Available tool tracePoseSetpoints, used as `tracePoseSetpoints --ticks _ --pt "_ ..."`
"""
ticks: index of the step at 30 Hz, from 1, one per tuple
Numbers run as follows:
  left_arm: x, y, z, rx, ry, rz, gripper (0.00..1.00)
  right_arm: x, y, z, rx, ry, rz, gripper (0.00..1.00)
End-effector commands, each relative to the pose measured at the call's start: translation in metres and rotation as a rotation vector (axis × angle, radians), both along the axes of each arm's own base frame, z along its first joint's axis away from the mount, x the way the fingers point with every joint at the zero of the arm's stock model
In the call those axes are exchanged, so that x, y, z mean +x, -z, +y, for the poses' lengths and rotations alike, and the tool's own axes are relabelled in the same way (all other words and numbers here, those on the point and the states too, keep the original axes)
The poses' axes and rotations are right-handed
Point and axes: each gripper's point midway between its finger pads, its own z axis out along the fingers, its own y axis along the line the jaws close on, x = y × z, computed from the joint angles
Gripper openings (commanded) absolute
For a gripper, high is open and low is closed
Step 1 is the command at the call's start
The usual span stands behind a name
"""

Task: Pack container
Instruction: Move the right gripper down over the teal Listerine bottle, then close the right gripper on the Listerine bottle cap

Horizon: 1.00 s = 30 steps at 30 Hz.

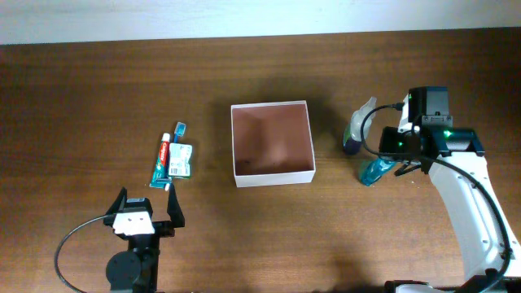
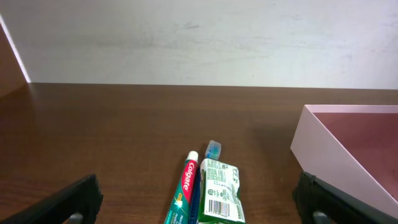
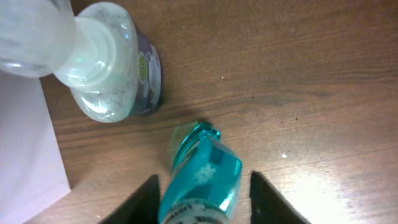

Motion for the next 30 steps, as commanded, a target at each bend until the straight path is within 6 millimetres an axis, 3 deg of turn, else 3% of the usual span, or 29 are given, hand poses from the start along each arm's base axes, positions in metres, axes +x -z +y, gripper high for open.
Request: tracePoseSetpoints --ticks 1,10,15,30 --pt "0.000 0.001 -0.004 0.014 0.020 -0.003 0.99 0.004 -0.007 0.000 -0.005 0.012 -0.018 0.31" --pt "0.000 0.001 -0.004 0.014 0.020 -0.003 0.99 0.006 -0.013 0.004 0.018 0.001 -0.029 0.30" --pt "0.000 0.001 -0.003 0.014 0.020 -0.003 0.99 0.004 -0.022 0.004 0.018 0.001 -0.019 0.39" --pt "0.000 0.001 -0.003 0.014 0.020 -0.003 0.99 -0.010 -0.015 0.013 0.091 0.041 0.043 0.40"
